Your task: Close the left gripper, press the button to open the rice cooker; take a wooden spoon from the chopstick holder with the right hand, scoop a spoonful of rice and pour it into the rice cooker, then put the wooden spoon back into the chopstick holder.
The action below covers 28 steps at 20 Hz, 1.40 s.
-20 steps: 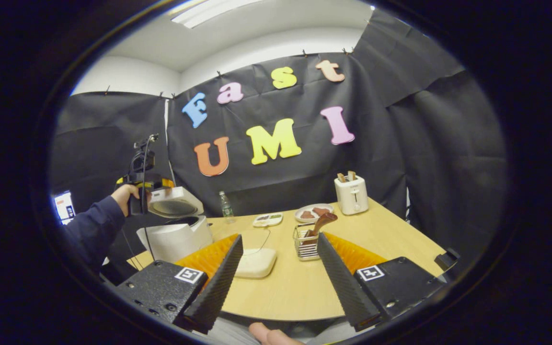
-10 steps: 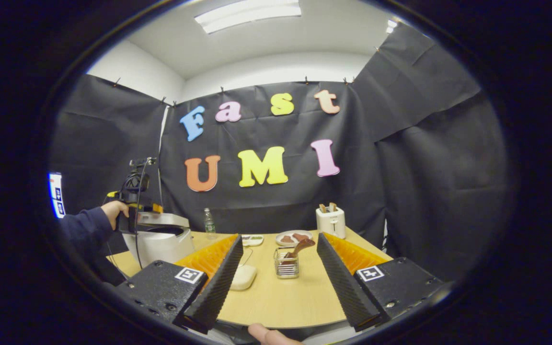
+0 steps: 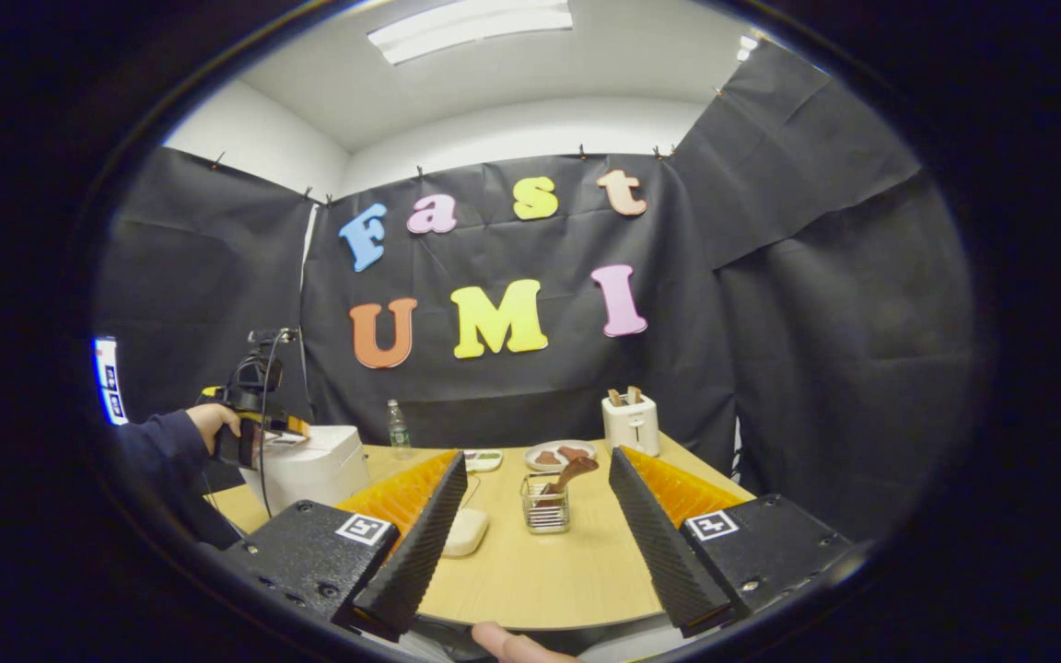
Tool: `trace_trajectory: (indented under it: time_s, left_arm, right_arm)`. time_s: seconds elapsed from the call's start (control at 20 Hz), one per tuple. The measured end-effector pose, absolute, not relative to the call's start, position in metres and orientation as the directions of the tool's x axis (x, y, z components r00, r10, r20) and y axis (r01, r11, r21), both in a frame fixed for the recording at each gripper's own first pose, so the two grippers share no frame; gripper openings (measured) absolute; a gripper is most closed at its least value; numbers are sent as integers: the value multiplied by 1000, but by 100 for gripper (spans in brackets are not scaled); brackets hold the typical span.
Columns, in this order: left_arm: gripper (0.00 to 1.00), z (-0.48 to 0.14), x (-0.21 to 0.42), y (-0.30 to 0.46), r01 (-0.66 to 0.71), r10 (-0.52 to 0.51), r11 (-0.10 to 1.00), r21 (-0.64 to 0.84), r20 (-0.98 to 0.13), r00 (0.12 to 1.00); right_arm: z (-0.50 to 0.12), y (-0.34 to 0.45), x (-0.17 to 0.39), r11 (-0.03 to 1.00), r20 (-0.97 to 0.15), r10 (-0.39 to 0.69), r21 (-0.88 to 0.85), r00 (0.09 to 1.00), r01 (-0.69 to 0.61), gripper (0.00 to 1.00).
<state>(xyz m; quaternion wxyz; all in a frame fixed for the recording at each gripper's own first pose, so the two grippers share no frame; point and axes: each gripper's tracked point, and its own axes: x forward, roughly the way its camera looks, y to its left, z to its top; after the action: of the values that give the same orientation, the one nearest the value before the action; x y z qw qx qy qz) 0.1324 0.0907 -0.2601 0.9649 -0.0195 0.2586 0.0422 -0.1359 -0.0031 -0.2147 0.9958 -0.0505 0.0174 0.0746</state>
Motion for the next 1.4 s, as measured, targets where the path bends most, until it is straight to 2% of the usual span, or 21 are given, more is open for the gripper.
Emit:
trace_trajectory:
  time_s: [0.05,0.1,0.15,0.4,0.45,0.5,0.65,0.7,0.75,0.95,1.05,1.1,1.15,1.2,1.35,1.4]
  left_arm:
    - [93,-260,131,91,-93,70,995,-20,-507,859]
    - [93,-261,128,90,-95,69,995,-23,-518,852]
    - [93,-262,125,90,-95,69,995,-22,-526,848]
    - [93,-261,110,90,-79,53,997,-21,-576,816]
    - [93,-259,109,90,-81,53,996,-23,-582,812]
    - [93,-259,108,90,-87,55,996,-26,-588,807]
    - [93,-260,101,88,-97,66,995,-22,-590,805]
    - [93,-260,101,89,-92,65,996,-16,-592,803]
    - [93,-261,102,88,-88,64,996,-12,-593,803]
    - [94,-262,101,89,-88,60,996,-18,-601,797]
    - [94,-262,101,88,-98,63,995,-26,-602,796]
    - [94,-262,101,87,-102,68,995,-23,-597,799]
    - [95,-264,102,88,-104,72,994,-19,-594,801]
    - [95,-263,103,88,-110,77,994,-20,-584,808]
    - [94,-257,106,89,-128,90,991,-35,-537,839]
    - [93,-255,105,89,-129,87,991,-45,-520,850]
  right_arm:
    - [-214,-2,-137,983,-39,150,-101,988,-154,100]
    - [-213,-2,-137,983,-35,152,-101,988,-155,96]
    - [-212,-2,-137,983,-32,152,-102,988,-155,100]
    - [-214,-3,-138,982,-39,154,-103,987,-157,100]
    - [-213,-3,-139,982,-37,153,-104,988,-156,96]
    - [-212,-4,-139,983,-31,149,-102,988,-152,100]
    - [-207,-3,-142,983,-12,149,-106,989,-150,100]
    - [-207,-4,-142,983,-10,149,-107,989,-149,96]
    - [-208,-4,-142,983,-11,149,-105,989,-149,100]
    - [-210,-7,-140,987,-22,135,-85,991,-136,100]
    - [-211,-7,-140,988,-26,133,-79,991,-134,100]
    - [-210,-6,-141,988,-28,135,-73,990,-137,96]
    - [-210,-4,-142,988,-28,140,-65,990,-142,96]
    - [-208,-3,-144,987,-26,146,-59,989,-148,100]
    - [-202,-5,-146,987,-10,149,-63,989,-150,96]
    - [-200,-6,-146,987,-3,147,-66,989,-147,100]
